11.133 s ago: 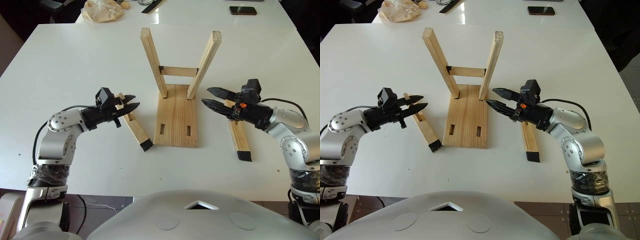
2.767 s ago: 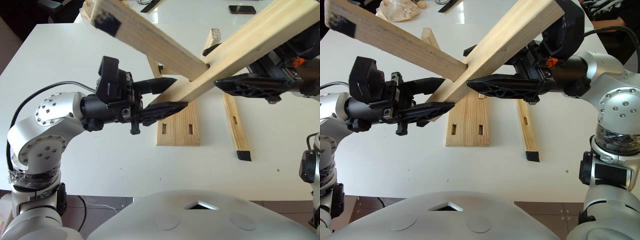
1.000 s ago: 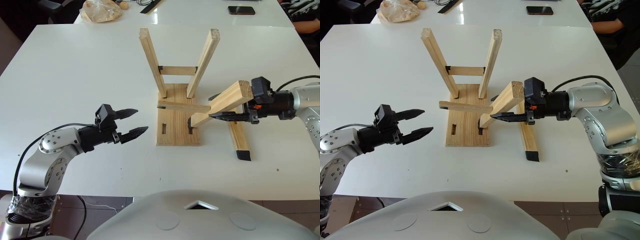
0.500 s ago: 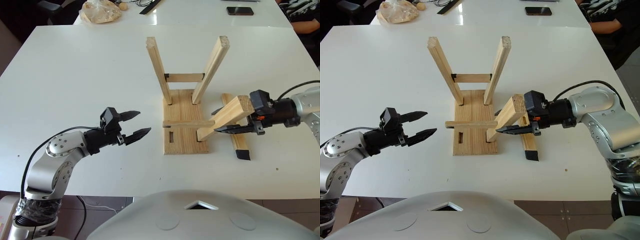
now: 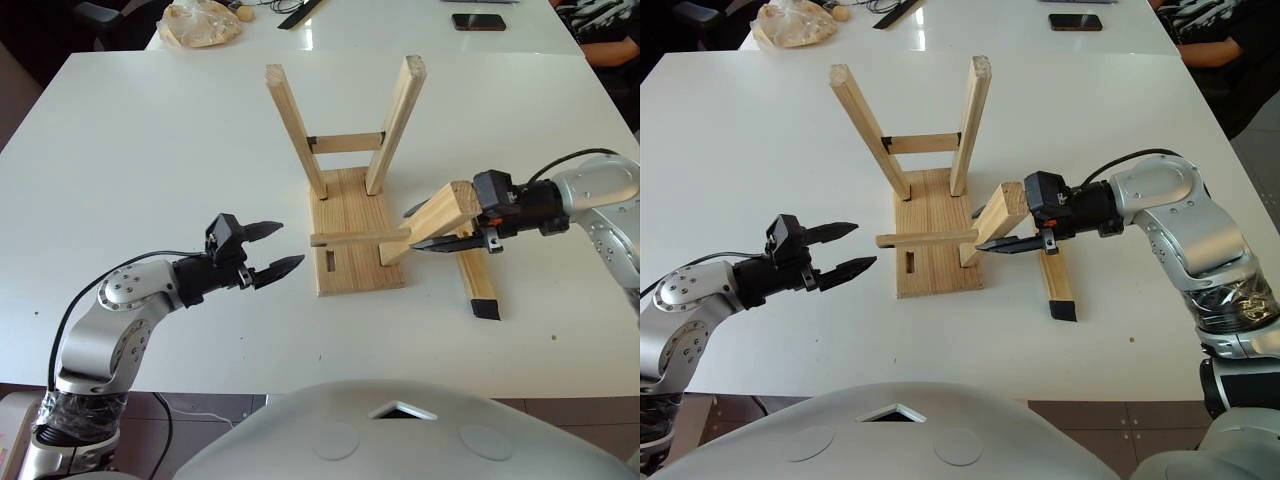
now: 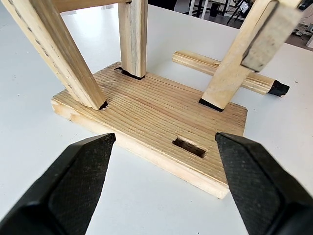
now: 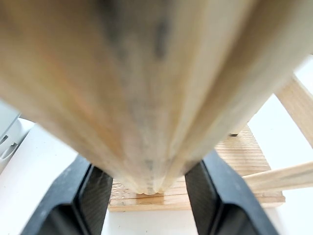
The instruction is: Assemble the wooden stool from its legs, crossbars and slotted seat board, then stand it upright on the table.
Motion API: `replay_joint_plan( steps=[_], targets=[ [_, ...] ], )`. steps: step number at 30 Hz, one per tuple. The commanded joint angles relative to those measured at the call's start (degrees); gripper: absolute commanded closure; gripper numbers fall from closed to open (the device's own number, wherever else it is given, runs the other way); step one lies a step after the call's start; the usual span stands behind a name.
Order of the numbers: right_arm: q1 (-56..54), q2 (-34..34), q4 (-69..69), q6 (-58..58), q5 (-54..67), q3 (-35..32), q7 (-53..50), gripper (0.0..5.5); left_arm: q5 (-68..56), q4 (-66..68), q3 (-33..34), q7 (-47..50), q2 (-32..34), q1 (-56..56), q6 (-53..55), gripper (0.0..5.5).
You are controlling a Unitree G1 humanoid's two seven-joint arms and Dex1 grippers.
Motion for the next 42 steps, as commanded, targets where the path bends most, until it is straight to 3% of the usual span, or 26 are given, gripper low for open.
replay_joint_plan(
  steps=[1,7,13,17,20,23,26,32,42],
  targets=[
    [2.3,0.2,5.4,5.2,-12.7,7.0,-4.8,3.49,1.5,1.4,-1.1,0.8,-0.7,-1.5,-0.3,1.7],
    [0.6,1.0,3.8,6.2,-13.3,5.5,-6.5,2.58,1.7,1.7,-0.7,0.8,-1.1,-1.3,-0.4,1.7],
    [1.8,-0.6,1.9,6.7,-14.9,2.2,-6.5,2.58,2.4,2.0,-0.6,1.5,-1.8,-0.7,-0.7,1.7],
    [12.9,-5.7,-1.0,4.9,-17.1,-5.6,-10.2,2.58,2.7,1.1,0.3,2.7,-2.6,2.0,-1.5,1.7],
    [25.9,-7.6,-7.9,7.6,-17.1,-16.0,-14.7,2.1,2.7,-0.6,1.9,4.3,-3.4,6.2,-2.1,1.7],
    [37.5,-5.2,-16.4,14.6,-16.6,-23.9,-20.1,1.65,2.5,-2.5,3.7,6.5,-4.8,10.4,-2.6,1.7],
    [45.6,-1.9,-21.5,20.9,-15.1,-27.7,-23.7,1.65,2.9,-3.3,3.7,8.6,-6.4,12.7,-3.0,1.7],
    [52.8,3.4,-20.7,25.1,-17.2,-26.5,-30.3,1.65,2.0,-6.5,5.3,12.8,-9.7,15.6,-3.5,1.7],
    [45.9,9.4,-12.0,24.6,-20.0,-22.6,-38.6,1.65,4.8,-6.7,1.6,15.7,-11.9,15.6,-4.1,1.7]
  ],
)
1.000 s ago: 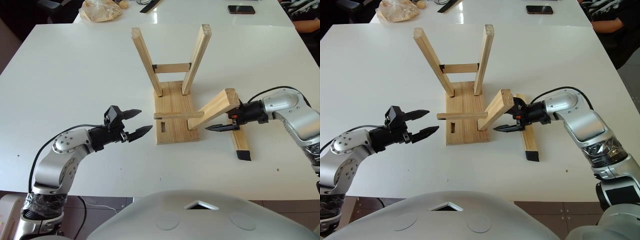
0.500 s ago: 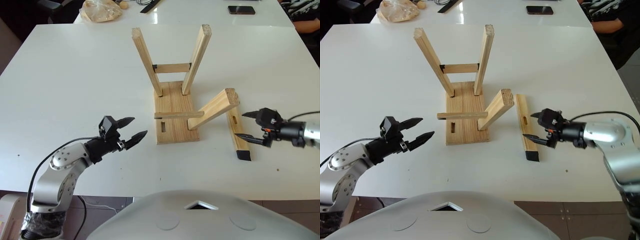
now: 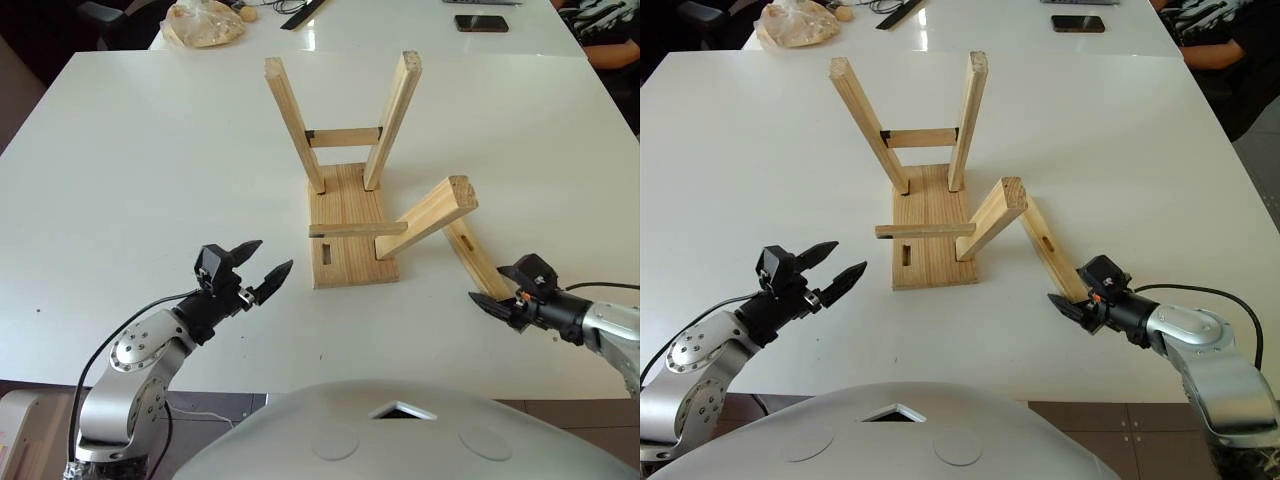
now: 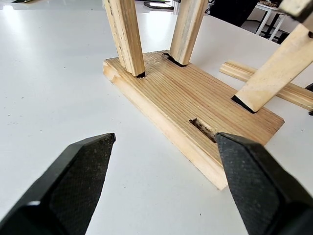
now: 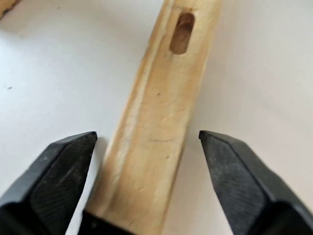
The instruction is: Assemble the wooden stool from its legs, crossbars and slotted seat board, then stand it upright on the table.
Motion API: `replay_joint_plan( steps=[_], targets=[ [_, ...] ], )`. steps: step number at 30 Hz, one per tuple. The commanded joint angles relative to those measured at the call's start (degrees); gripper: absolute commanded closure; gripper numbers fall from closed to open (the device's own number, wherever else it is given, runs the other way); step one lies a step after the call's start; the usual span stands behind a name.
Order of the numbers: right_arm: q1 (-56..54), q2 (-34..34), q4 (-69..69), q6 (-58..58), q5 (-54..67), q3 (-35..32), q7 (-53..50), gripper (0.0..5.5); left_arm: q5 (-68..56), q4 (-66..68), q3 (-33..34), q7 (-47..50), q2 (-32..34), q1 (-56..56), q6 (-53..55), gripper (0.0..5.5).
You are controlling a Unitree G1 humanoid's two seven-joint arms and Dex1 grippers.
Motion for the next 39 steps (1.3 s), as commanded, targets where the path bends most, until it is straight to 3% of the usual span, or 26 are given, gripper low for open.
replay_joint_plan(
  steps=[1,8,13,16,20,24,28,33,39],
  targets=[
    [-0.3,1.4,4.6,-0.4,-2.4,1.4,-2.5,1.65,1.4,0.3,-0.7,0.9,-0.1,-0.9,-0.2,1.7],
    [0.1,-1.3,5.5,-1.1,-0.2,-0.2,1.5,2.67,-1.1,-2.3,3.6,3.6,-1.7,-0.7,0.0,1.7],
    [-1.2,-2.0,5.3,-0.5,2.3,-1.2,4.2,3.43,-1.3,-0.9,12.6,12.8,-2.7,-8.2,1.2,1.7],
    [-6.0,-1.7,5.2,-0.6,5.8,-2.7,6.2,3.45,-4.1,-3.0,17.2,17.3,-1.1,-14.3,4.4,1.7],
    [-19.9,-2.7,8.9,0.4,12.1,-6.8,8.9,3.45,-13.6,-7.6,18.5,18.7,3.0,-25.2,10.5,1.7],
    [-33.7,-2.9,11.1,5.7,23.7,-12.4,11.2,3.45,-30.9,-10.7,17.1,19.9,6.7,-37.9,15.1,1.7],
    [-43.0,-1.5,7.7,14.0,46.9,-20.4,10.0,3.45,-43.1,-10.2,11.1,20.9,7.3,-48.5,17.3,1.7],
    [-49.2,-0.4,4.5,16.6,65.8,-17.4,8.4,3.45,-49.8,-8.6,2.3,18.4,4.5,-56.0,18.5,1.2],
    [-55.1,-1.6,4.6,17.9,71.4,-10.4,8.9,3.45,-54.0,-5.7,-0.4,15.0,5.6,-59.0,20.0,1.2]
  ],
)
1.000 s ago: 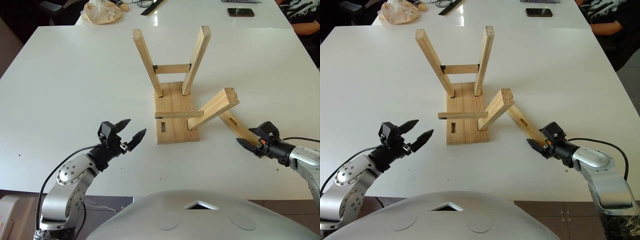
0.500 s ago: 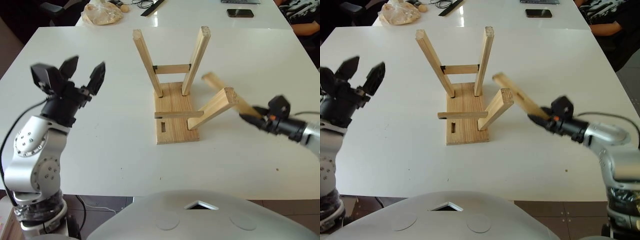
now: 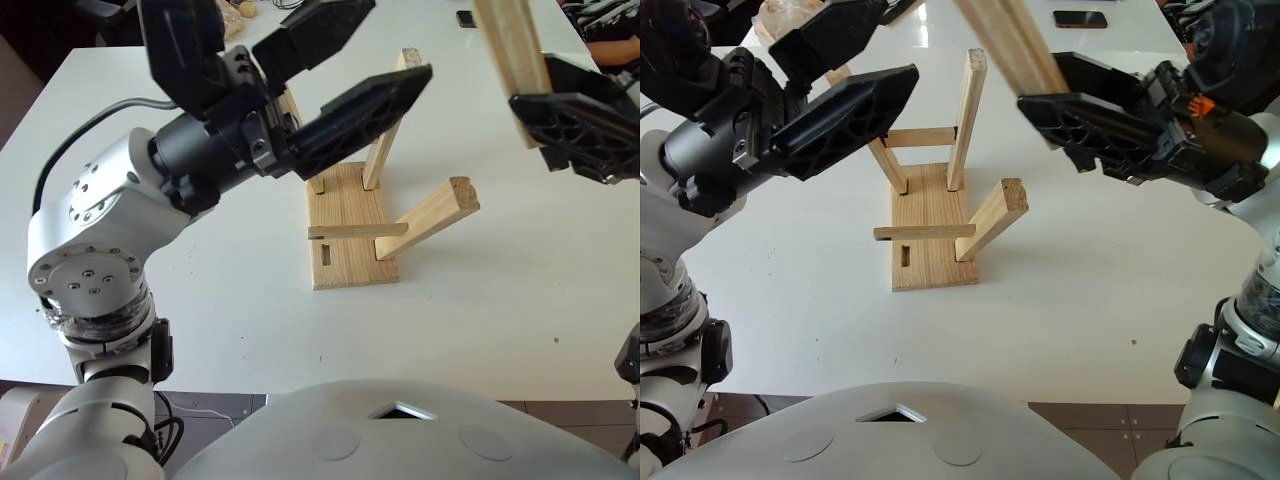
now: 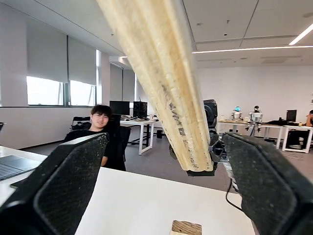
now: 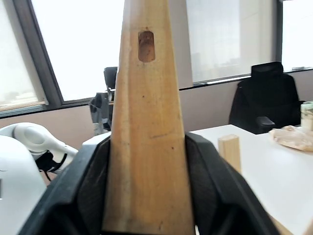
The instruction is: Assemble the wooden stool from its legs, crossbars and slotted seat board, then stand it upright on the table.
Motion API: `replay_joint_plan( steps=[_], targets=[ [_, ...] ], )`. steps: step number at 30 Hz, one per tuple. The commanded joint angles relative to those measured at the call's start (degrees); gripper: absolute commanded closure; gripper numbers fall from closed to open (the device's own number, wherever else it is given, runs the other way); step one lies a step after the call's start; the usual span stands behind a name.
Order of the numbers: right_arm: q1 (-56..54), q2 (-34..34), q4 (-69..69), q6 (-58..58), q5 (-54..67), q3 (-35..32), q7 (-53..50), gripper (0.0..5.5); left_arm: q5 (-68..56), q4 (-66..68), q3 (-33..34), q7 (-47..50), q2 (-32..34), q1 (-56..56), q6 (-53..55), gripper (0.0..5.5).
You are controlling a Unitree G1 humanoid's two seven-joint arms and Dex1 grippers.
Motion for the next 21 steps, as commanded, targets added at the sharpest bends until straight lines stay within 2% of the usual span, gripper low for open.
replay_joint_plan(
  steps=[1,8,21],
  targets=[
    [-2.8,-1.4,-0.5,1.4,1.2,4.1,1.3,3.45,-2.5,0.6,-1.5,-2.1,1.3,-2.2,1.1,1.2],
    [-2.0,-5.7,0.7,1.0,-5.9,7.7,9.6,3.45,-3.3,-0.1,-1.9,-8.7,3.0,-1.7,1.0,1.2],
    [3.3,-10.1,-0.5,-8.1,-21.8,10.0,22.8,3.45,-2.8,0.1,-2.2,-13.5,5.8,-0.9,1.4,3.31]
  ],
)
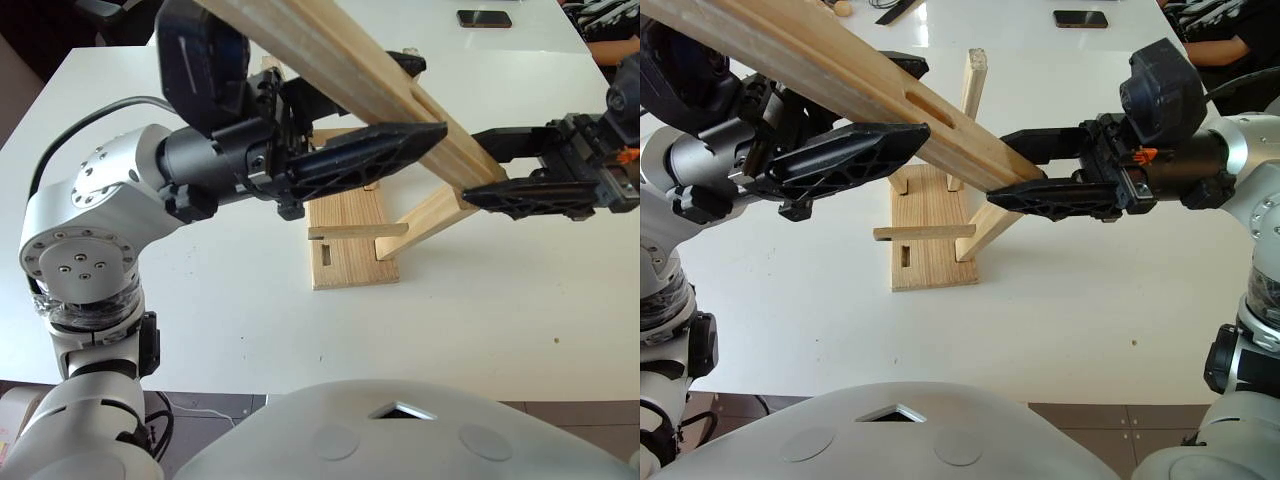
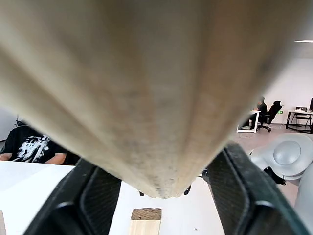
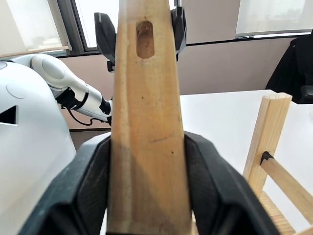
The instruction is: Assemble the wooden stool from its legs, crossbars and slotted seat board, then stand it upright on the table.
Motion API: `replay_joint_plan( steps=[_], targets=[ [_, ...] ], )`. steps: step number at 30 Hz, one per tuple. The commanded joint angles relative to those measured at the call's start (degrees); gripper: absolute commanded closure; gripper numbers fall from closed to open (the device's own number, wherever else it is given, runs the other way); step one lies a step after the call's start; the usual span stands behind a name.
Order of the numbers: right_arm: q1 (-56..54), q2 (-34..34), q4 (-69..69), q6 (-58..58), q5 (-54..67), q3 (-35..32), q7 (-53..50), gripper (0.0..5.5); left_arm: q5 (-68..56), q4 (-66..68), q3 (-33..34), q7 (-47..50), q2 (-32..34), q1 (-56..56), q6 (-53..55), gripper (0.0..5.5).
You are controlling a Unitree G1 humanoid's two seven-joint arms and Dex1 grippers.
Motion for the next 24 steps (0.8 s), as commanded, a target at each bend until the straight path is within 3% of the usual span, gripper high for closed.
replay_joint_plan(
  steps=[1,13,16,17,20,24],
  targets=[
    [0.7,-2.1,0.4,-1.7,-3.9,0.7,1.9,3.45,0.4,-1.4,-0.1,-2.8,1.6,0.8,0.7,3.44],
    [-4.4,-0.9,2.1,-4.8,-8.0,1.8,0.3,3.45,0.7,0.4,0.8,-4.1,1.1,1.1,-0.6,3.44],
    [-6.3,0.4,4.4,-1.7,-2.9,0.1,-1.5,2.95,-2.5,1.7,2.6,-3.0,0.8,-0.1,-1.5,3.44],
    [-7.3,0.7,5.9,-0.3,-0.8,-0.6,-2.3,2.72,-3.9,2.1,3.2,-2.5,0.7,-0.7,-1.7,3.44],
    [-11.9,1.7,15.6,4.8,7.4,-4.2,-5.8,2.71,-8.8,3.5,6.3,-0.8,1.7,-3.0,-2.3,3.44],
    [-13.4,2.7,23.0,5.3,6.1,-5.9,-10.1,2.71,-10.4,6.5,13.8,-1.1,8.4,-3.4,-1.1,3.44]
  ],
)
